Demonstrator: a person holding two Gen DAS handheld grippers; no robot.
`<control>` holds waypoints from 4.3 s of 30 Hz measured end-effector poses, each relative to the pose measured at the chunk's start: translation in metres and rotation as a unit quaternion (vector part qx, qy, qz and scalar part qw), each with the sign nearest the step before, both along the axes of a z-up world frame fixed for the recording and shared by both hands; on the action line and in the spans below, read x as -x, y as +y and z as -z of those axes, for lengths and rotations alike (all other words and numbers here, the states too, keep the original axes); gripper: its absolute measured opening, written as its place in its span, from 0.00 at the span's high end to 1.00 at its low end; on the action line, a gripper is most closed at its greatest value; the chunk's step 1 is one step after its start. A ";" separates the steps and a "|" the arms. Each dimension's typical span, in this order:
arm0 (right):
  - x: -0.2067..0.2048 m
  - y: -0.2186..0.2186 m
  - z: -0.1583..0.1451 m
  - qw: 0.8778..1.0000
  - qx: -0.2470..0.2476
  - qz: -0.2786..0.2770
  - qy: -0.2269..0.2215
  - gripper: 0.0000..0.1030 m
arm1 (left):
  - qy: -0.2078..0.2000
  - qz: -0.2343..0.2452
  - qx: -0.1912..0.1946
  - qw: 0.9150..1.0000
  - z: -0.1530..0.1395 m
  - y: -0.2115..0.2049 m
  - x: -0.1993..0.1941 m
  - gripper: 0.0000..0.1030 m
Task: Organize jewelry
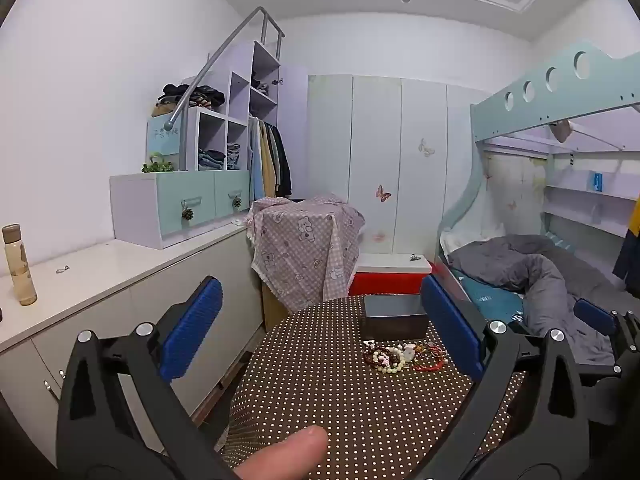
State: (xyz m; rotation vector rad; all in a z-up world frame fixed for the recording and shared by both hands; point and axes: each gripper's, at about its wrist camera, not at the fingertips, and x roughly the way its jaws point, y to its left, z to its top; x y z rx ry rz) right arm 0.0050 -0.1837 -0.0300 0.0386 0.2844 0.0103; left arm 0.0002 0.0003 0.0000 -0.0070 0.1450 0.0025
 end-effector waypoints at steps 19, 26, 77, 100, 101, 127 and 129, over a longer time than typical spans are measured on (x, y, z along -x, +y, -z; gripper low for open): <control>0.005 0.006 -0.021 1.000 0.016 0.002 -0.025 0.07 | -0.027 0.000 -0.009 1.000 -0.009 -0.004 0.005 0.06; 0.007 0.002 -0.025 0.999 0.019 0.008 -0.034 0.07 | -0.027 -0.007 -0.010 1.000 -0.008 -0.002 0.004 0.06; -0.085 -0.036 0.037 0.997 0.029 0.029 0.064 0.07 | 0.109 -0.002 -0.017 0.994 0.077 -0.010 -0.104 0.06; -0.197 -0.073 0.145 0.964 -0.009 0.022 0.265 0.07 | 0.361 0.036 -0.049 0.930 0.204 -0.054 -0.300 0.08; -0.200 -0.074 0.146 0.963 -0.011 0.019 0.268 0.07 | 0.366 0.037 -0.050 0.929 0.206 -0.054 -0.301 0.11; -0.253 -0.002 0.134 0.956 0.002 -0.123 0.266 0.08 | 0.326 0.146 0.010 0.934 0.168 -0.003 -0.252 0.93; -0.259 0.012 0.135 0.954 0.004 -0.144 0.264 0.14 | 0.313 0.144 0.013 0.939 0.159 0.003 -0.248 0.93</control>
